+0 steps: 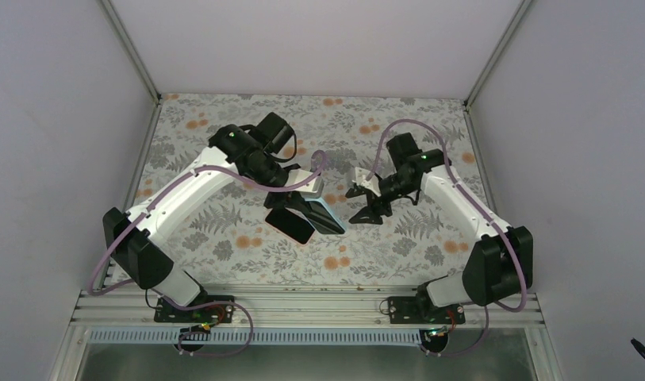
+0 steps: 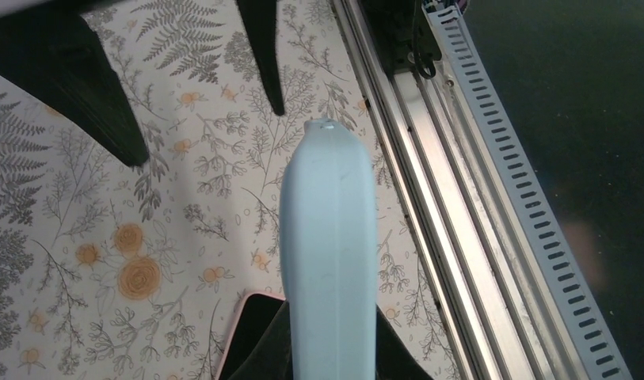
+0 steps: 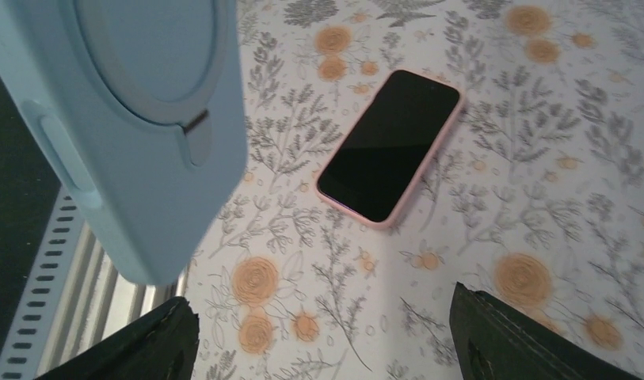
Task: Take the phone out of the phone case
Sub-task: Remove the phone case from the phone.
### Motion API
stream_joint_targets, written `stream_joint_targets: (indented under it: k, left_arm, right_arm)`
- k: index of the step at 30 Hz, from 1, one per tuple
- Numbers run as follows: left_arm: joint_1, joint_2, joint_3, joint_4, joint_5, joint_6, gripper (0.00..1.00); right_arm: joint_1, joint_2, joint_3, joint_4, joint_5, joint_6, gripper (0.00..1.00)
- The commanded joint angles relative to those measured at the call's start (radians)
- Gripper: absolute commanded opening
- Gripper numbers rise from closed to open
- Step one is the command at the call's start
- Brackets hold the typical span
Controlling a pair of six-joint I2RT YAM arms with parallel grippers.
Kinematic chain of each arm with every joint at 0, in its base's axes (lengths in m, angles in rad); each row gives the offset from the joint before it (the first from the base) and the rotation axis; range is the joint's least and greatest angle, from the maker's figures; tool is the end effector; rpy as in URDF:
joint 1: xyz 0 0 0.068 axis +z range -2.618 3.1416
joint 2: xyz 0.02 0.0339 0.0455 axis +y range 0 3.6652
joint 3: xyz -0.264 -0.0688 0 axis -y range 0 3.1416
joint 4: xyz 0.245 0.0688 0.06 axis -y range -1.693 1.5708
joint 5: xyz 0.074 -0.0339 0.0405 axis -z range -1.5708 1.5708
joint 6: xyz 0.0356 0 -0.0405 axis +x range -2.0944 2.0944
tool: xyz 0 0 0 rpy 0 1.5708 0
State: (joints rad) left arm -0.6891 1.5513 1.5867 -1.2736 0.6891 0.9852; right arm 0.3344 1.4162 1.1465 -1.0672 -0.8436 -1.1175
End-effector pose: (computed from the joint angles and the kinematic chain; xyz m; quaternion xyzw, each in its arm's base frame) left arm 0.2100 -0.2023 0.3502 0.7269 0.5800 -0.3065 0.2032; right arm 0.2313 0.1085 0.2719 -0.6373 0.6459 0.3352 0.2536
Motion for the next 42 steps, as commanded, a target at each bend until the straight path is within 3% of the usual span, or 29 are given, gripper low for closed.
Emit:
stream_joint_targets:
  k: [1,18,42]
  left_arm:
    - [0.006,0.007,0.045,0.026,0.038,-0.002,0.02]
    - [0.02,0.011,0.028,0.048,0.019,-0.005,0.02]
    - [0.021,0.012,0.046,0.03,0.04,-0.003,0.02]
  right_arm:
    - [0.045,0.009,-0.036,0.025,-0.054,0.032,0.81]
    - [0.066,-0.007,-0.054,-0.038,-0.034,0.01,0.77]
    - [0.069,0.007,-0.044,0.099,-0.056,0.084,0.73]
